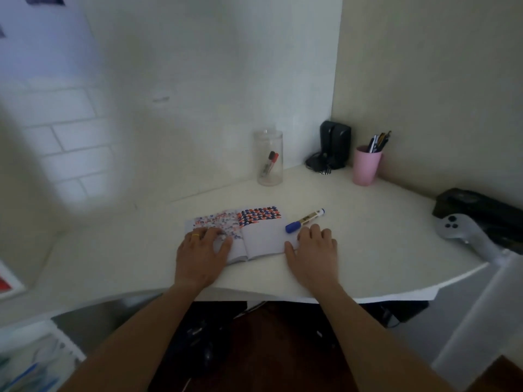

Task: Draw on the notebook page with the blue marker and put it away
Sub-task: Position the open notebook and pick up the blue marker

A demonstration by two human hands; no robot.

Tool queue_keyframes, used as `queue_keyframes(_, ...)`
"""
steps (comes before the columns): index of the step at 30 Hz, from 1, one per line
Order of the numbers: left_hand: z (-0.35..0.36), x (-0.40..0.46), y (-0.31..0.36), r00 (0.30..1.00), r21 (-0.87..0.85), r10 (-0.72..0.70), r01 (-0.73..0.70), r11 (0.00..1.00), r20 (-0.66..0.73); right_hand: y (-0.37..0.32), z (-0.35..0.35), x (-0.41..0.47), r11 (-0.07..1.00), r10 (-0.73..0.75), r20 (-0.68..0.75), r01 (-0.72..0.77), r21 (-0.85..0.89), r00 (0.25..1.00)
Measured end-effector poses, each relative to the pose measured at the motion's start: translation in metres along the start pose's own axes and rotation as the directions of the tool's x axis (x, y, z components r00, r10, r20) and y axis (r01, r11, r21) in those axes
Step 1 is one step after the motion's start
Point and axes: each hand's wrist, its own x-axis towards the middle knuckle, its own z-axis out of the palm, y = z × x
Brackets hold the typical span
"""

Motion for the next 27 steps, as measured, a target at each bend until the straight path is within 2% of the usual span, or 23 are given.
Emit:
queue_keyframes(4,0.001,-0.001,-0.003,0.998,0.071,0.019,-0.015,0.997,-0.067,0.0,-0.005,-0.003,1.0,0.008,0.011,-0.008,-0.008,1.0)
queue_keyframes(7,0.012,0.004,-0.019,0.992,0.27,0.106,-0.12,0.955,0.064,0.001,-0.007,-0.005,1.0,-0.004,0.007,0.004,-0.015,1.0)
queue_keyframes(10,0.014,0.006,-0.025,0.982,0.281,0.17,-0.187,0.941,0.081,0.0,-0.005,-0.004,0.999,-0.006,0.013,0.007,-0.038,1.0)
queue_keyframes(12,0.007,0.002,-0.019,0.97,0.218,0.244,-0.235,0.947,-0.011,0.001,-0.004,-0.001,0.999,-0.01,0.025,0.011,-0.046,1.0)
queue_keyframes(14,0.002,0.0,-0.013,0.927,0.147,0.356,-0.338,0.93,-0.117,0.003,-0.004,0.003,1.0,-0.006,0.024,0.006,-0.021,1.0)
queue_keyframes(15,-0.001,0.0,-0.009,0.903,0.114,0.41,-0.397,0.911,-0.126,0.004,-0.005,0.007,1.0,-0.003,0.028,0.003,-0.005,1.0)
queue_keyframes(19,-0.006,0.011,-0.001,0.787,0.016,0.617,-0.617,0.787,0.019,0.002,-0.015,0.04,0.996,0.003,0.14,-0.015,0.083,0.99)
queue_keyframes(23,-0.008,0.03,0.002,0.723,-0.041,0.677,-0.679,0.733,0.136,-0.004,-0.005,0.072,1.0,-0.007,0.247,0.012,-0.018,0.969)
queue_keyframes(27,-0.012,0.044,-0.002,0.665,-0.107,0.726,-0.72,0.686,0.176,-0.004,0.004,0.087,0.998,0.029,0.289,-0.013,-0.058,0.957)
